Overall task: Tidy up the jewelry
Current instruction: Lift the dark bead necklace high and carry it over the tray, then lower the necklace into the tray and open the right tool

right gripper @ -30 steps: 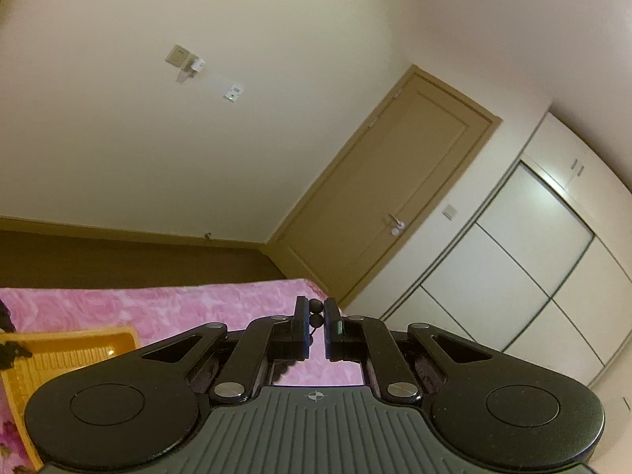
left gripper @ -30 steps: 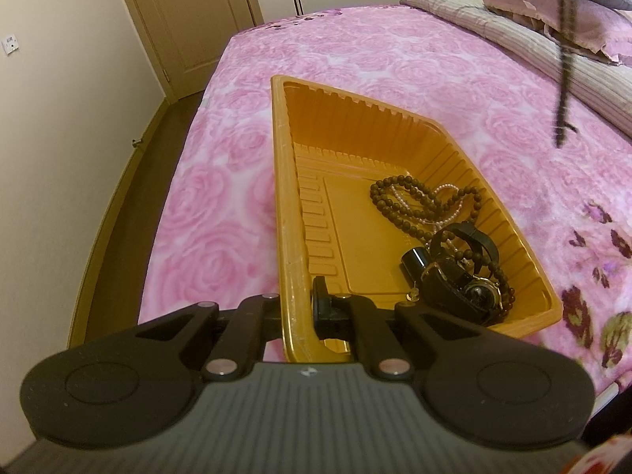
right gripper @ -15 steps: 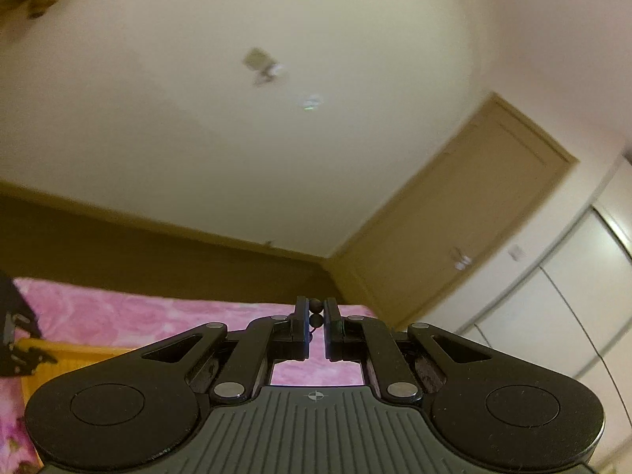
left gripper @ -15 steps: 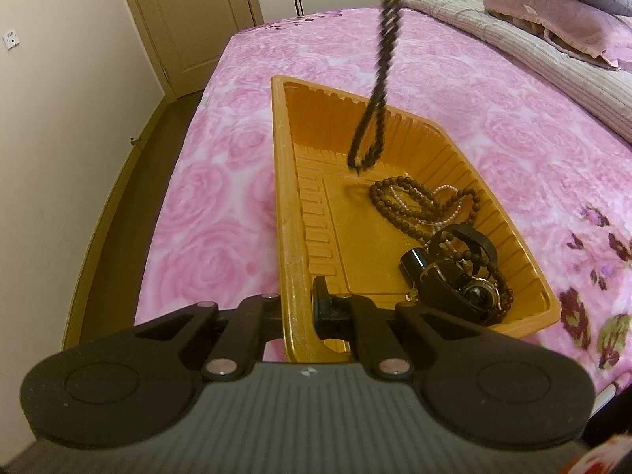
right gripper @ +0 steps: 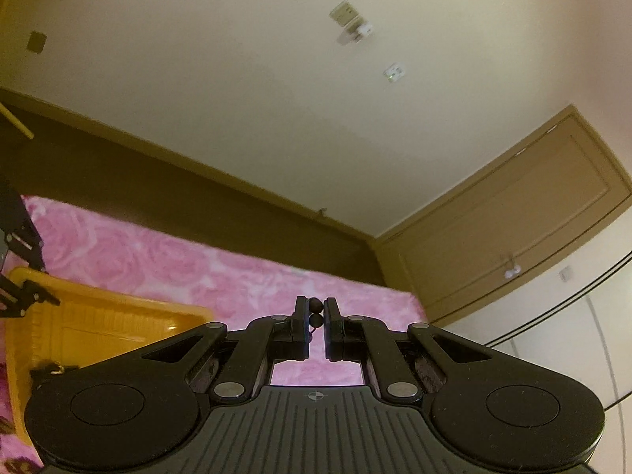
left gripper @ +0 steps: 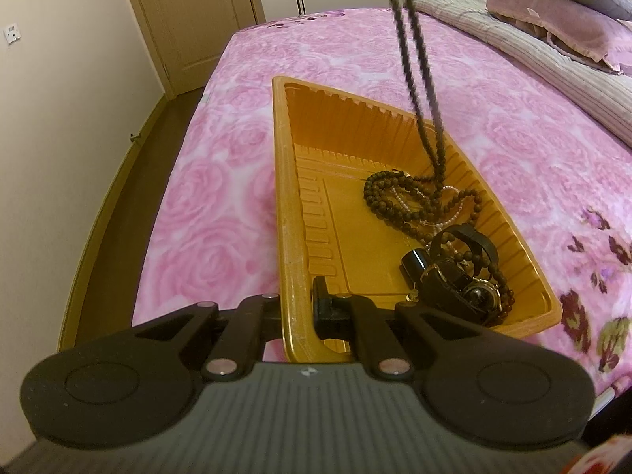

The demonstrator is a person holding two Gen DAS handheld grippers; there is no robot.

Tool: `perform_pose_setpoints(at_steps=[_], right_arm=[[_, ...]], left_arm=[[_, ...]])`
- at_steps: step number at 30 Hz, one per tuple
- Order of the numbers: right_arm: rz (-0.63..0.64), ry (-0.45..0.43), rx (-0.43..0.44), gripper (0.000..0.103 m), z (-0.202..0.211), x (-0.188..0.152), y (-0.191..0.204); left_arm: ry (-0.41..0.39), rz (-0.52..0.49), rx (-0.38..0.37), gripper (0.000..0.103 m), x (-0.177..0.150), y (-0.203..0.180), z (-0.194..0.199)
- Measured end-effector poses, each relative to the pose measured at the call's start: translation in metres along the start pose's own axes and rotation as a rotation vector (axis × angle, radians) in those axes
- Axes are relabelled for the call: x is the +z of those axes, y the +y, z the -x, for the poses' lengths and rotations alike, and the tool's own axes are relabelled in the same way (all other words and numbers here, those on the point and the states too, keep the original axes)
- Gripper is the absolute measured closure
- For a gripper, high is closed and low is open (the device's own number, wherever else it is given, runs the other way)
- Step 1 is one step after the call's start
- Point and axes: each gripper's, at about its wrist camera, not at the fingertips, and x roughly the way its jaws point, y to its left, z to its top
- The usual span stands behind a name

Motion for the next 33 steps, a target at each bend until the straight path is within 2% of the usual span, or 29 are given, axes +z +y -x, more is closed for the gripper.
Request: perform_pose_setpoints(at_steps=[13,33], right_arm=[[-0.05,0.064,0.131,0.096,-0.044,-0.021,0.04],[-0.084,0.137,0.222,0.096,-0.071,-0.046,0.065]], left_arm=[[0.0,0.01,-0.006,0.098,-0.001,0.002,-0.001],[0.001,0.012,-0.007,0.098,-0.002,0.002,-0.001]])
